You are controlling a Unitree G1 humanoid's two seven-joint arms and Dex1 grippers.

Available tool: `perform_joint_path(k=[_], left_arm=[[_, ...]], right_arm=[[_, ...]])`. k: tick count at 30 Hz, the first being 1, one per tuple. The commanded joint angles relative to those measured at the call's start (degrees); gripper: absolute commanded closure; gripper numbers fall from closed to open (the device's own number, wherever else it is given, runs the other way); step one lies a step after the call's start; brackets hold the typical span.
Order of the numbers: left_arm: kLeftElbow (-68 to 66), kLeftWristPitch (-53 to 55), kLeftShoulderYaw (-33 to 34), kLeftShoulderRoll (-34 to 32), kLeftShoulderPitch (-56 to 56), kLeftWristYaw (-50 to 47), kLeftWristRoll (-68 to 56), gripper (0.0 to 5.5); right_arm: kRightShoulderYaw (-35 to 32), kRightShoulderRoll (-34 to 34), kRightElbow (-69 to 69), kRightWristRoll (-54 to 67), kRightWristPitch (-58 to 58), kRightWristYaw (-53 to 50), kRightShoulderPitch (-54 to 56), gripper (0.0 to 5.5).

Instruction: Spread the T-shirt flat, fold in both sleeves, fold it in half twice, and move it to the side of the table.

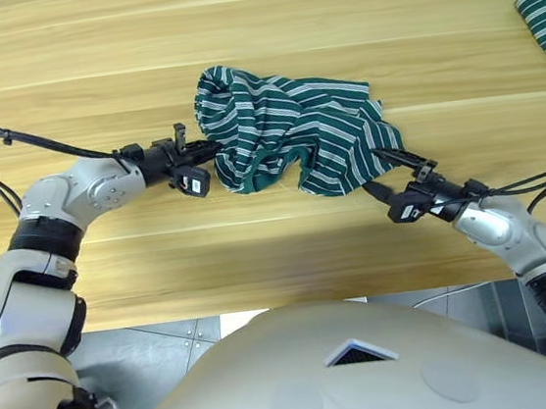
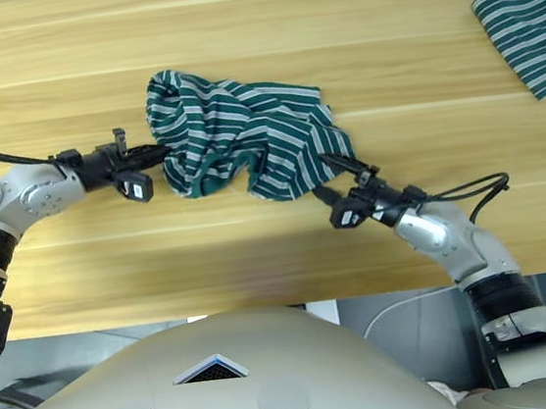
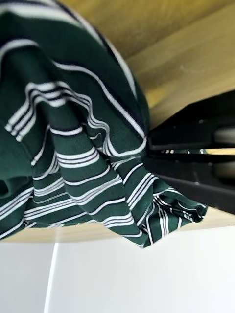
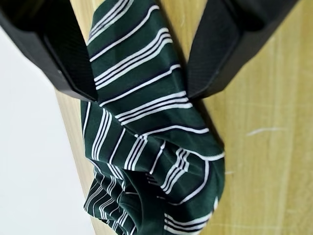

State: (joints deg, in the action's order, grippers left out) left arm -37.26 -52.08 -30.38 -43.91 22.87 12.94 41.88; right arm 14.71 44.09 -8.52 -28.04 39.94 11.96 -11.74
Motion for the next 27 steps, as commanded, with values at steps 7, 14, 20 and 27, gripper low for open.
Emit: perform_joint_path(k=[7,14,20,27], left_arm=[[0.0,3.4,0.1,-0.2,-5.2,-1.8,1.5,5.49],[0.5,3.8,0.2,-0.2,-5.4,-2.2,1.4,5.50],[1.3,3.8,0.5,-0.6,-5.9,-1.9,0.9,5.50],[1.5,4.1,0.6,-0.6,-5.9,-2.1,0.7,5.50]], right_arm=[[0.1,2.1,-4.0,-3.7,-3.6,1.9,-1.3,2.34],[2.1,1.3,-8.2,-3.6,-3.0,3.2,1.1,3.36],[3.0,1.3,-9.7,-2.9,-2.7,2.8,1.7,4.56],[3.3,1.4,-9.9,-2.5,-2.6,2.6,1.8,5.37]])
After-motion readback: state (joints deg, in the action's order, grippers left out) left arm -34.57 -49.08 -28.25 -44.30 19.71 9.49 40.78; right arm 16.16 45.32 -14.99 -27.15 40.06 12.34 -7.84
